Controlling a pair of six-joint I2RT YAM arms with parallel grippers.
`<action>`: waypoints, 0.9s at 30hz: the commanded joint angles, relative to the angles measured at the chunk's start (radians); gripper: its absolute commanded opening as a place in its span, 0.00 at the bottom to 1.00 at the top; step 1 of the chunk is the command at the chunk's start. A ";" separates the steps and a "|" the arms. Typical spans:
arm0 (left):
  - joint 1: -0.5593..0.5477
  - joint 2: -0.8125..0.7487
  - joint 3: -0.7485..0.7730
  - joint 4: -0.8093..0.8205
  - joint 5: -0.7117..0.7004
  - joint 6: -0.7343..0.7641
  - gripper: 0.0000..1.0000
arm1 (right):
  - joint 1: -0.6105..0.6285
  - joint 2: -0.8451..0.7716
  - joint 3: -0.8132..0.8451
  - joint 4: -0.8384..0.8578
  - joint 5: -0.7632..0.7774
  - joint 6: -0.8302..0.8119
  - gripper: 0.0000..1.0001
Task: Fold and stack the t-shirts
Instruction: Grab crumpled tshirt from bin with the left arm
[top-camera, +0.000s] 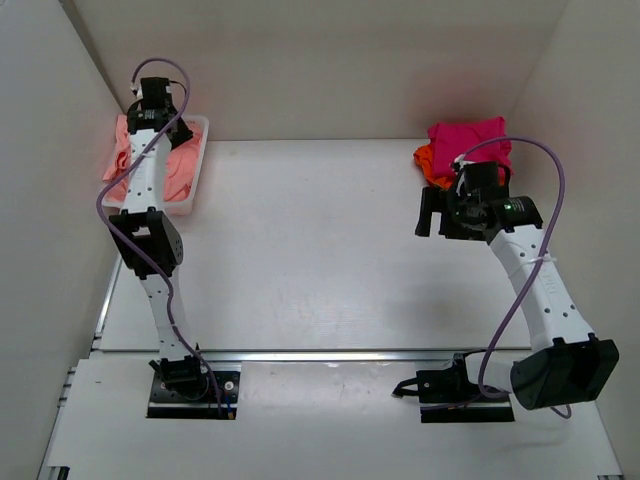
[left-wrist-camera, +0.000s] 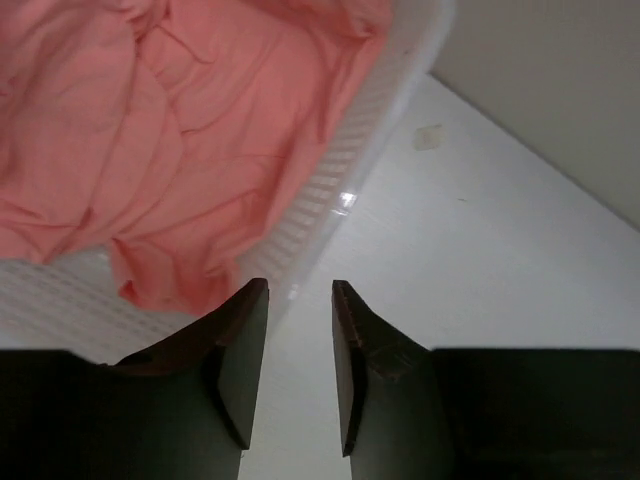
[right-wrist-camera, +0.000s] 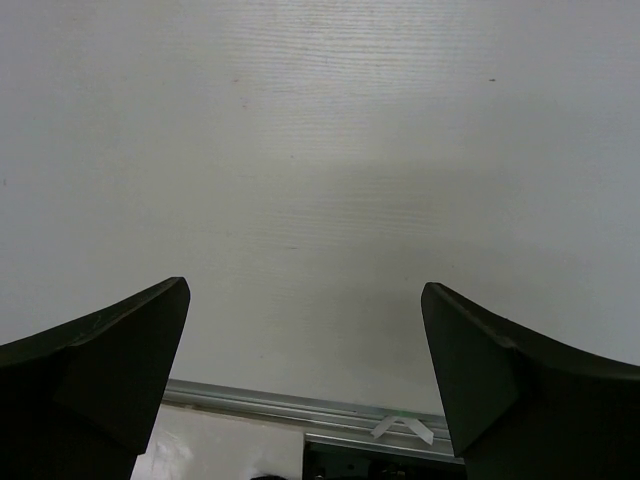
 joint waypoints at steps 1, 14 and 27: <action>0.066 -0.019 -0.019 0.016 -0.059 -0.112 0.47 | -0.024 0.023 0.074 -0.007 -0.020 0.001 0.99; 0.104 0.057 -0.066 0.165 -0.109 -0.147 0.39 | -0.040 0.247 0.260 -0.068 -0.045 0.038 0.99; 0.132 0.192 -0.066 0.035 0.101 -0.245 0.71 | -0.028 0.217 0.128 0.005 -0.088 0.159 0.99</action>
